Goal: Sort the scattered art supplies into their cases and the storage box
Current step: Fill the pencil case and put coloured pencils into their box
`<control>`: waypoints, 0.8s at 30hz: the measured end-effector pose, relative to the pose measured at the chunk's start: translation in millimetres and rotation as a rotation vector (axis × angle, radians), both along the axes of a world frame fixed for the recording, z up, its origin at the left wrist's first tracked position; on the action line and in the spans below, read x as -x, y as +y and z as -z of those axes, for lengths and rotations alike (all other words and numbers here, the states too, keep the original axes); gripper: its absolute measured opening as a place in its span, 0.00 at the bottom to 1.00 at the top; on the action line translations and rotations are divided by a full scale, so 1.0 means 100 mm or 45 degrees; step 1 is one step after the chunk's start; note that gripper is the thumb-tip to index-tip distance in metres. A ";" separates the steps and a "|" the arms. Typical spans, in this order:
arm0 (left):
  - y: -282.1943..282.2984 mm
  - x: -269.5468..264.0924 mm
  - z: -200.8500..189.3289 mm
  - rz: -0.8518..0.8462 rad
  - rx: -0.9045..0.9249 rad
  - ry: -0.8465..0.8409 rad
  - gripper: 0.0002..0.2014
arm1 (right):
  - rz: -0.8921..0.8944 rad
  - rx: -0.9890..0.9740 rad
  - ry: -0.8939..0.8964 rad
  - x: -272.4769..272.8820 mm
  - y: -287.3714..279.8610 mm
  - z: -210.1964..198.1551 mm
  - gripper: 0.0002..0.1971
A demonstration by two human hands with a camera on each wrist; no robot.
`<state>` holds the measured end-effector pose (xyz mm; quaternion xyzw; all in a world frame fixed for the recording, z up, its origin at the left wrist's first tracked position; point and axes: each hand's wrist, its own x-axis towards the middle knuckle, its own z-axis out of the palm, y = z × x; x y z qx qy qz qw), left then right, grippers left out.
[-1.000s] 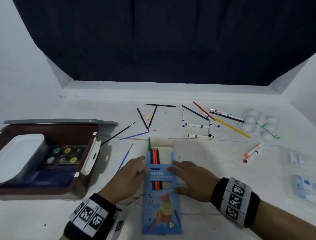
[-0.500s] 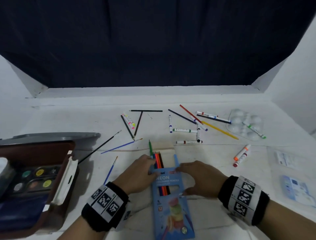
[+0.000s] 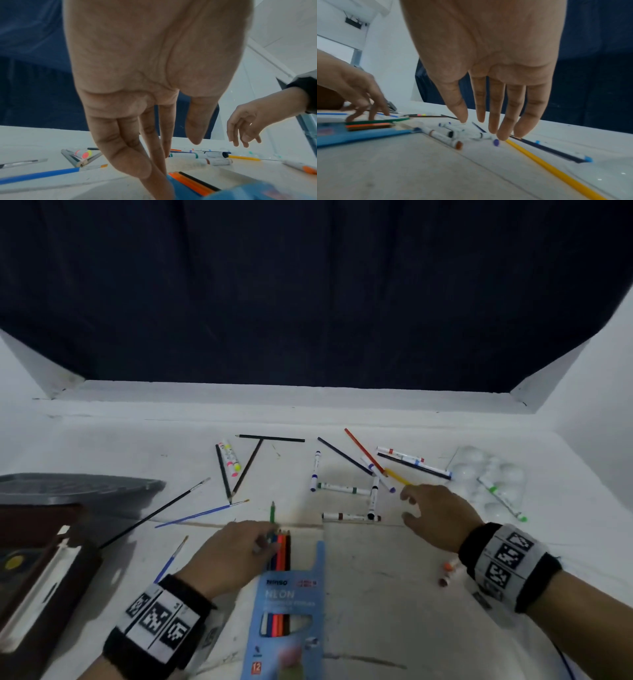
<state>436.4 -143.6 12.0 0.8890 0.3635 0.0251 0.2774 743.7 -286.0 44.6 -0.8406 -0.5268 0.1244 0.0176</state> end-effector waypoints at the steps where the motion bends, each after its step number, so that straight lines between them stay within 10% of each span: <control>1: 0.02 -0.03 0.00 -0.022 -0.021 0.003 0.12 | 0.000 0.044 -0.030 -0.13 0.06 0.01 0.19; 13: 0.43 -0.08 -0.10 -0.371 -0.067 -0.047 0.03 | -0.054 0.202 -0.354 -0.40 0.44 0.10 0.19; 24: 1.32 -0.13 0.13 -0.512 -0.118 0.094 0.05 | -0.031 -0.449 0.394 0.06 0.30 -0.15 0.11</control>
